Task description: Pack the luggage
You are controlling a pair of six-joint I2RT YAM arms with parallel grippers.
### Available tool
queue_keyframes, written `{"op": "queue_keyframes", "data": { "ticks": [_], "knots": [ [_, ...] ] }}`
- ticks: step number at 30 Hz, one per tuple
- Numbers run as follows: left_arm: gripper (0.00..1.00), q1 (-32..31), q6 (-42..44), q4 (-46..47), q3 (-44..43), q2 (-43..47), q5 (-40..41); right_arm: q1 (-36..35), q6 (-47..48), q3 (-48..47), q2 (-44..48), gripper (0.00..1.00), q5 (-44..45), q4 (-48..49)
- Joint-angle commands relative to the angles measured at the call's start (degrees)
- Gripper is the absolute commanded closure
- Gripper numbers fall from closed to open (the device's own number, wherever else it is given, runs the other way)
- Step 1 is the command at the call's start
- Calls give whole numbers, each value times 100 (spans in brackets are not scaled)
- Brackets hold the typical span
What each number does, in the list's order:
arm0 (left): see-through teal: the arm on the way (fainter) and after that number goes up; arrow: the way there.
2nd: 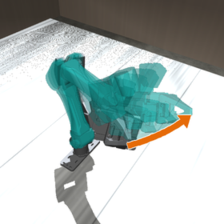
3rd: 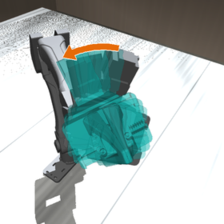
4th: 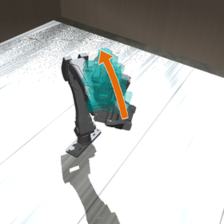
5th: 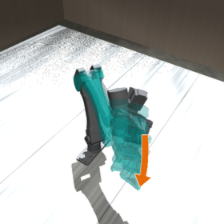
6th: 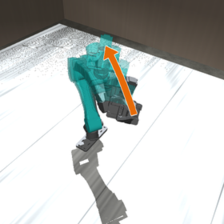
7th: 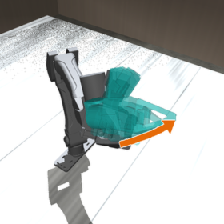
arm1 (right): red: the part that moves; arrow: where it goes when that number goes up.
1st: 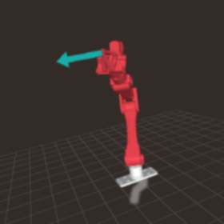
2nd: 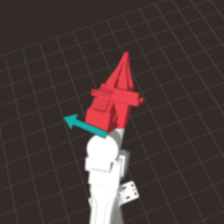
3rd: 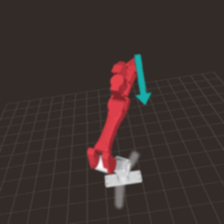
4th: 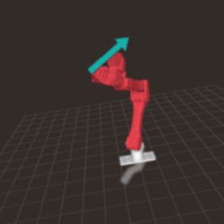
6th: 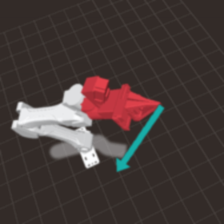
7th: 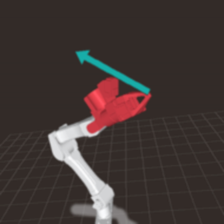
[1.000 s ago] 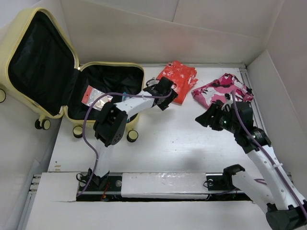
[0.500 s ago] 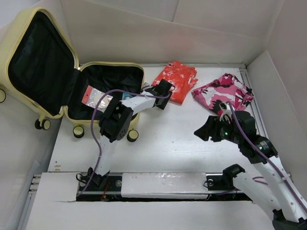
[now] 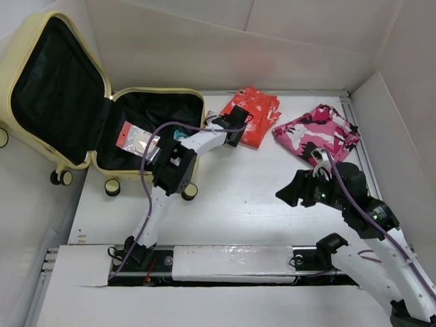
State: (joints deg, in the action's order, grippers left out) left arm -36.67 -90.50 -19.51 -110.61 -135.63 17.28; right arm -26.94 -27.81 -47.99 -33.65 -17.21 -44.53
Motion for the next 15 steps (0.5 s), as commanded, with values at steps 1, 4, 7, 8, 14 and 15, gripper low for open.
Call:
{"op": "queue_keyframes", "data": {
  "ticks": [1,4,7,8,14,15],
  "knots": [
    [49,46,-144,-378,-373,-349,196,-57,92,-281,51,29,16,-29],
    [53,-7,-248,-493,-506,-455,250,-110,92,-413,51,29,68,-90],
    [59,-60,-249,-414,-182,-455,319,-110,92,-562,-1,29,121,-143],
    [59,-60,-249,-414,-128,-455,320,-110,92,-650,-1,29,122,-143],
    [70,-60,23,-414,-233,-455,522,-110,30,-853,-1,29,60,-266],
    [77,-60,137,-414,-233,-507,522,-110,30,-905,-1,29,60,-266]
  ]
}}
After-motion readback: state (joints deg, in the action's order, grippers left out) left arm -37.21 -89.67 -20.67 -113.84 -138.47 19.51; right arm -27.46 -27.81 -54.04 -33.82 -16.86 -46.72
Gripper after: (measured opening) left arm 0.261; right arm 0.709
